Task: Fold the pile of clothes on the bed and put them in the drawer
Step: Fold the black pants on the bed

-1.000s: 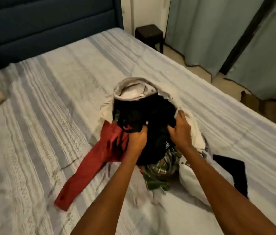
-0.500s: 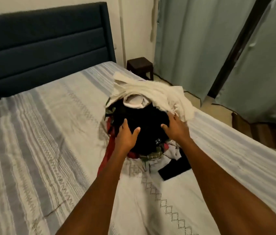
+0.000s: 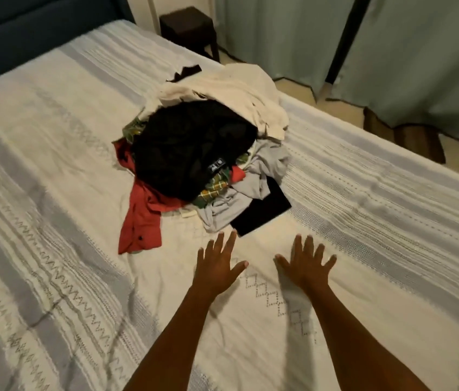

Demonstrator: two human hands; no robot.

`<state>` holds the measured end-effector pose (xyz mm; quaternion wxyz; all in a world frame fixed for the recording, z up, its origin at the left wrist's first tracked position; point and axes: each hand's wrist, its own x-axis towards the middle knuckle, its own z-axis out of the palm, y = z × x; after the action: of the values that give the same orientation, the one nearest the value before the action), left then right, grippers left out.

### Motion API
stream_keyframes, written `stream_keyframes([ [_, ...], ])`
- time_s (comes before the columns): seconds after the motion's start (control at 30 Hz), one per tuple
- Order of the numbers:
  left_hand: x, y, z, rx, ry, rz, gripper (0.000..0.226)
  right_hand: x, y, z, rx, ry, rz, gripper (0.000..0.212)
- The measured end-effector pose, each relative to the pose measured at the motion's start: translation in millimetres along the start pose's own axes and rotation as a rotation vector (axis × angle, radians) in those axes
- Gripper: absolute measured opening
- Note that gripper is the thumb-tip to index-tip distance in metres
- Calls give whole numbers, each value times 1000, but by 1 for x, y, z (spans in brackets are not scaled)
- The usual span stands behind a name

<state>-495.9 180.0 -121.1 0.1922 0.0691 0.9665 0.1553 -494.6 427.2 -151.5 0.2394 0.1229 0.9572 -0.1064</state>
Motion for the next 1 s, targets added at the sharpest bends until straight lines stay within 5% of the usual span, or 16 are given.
stream_keyframes([
  [0.13, 51, 20, 40, 33, -14, -18, 85, 26, 21, 42, 116, 3, -14, 98],
  [0.43, 89, 12, 116, 256, 337, -54, 84, 37, 23, 78, 24, 451, -75, 90],
  [1.0, 85, 13, 125, 263, 469, -48, 71, 36, 31, 94, 52, 613, -100, 82],
])
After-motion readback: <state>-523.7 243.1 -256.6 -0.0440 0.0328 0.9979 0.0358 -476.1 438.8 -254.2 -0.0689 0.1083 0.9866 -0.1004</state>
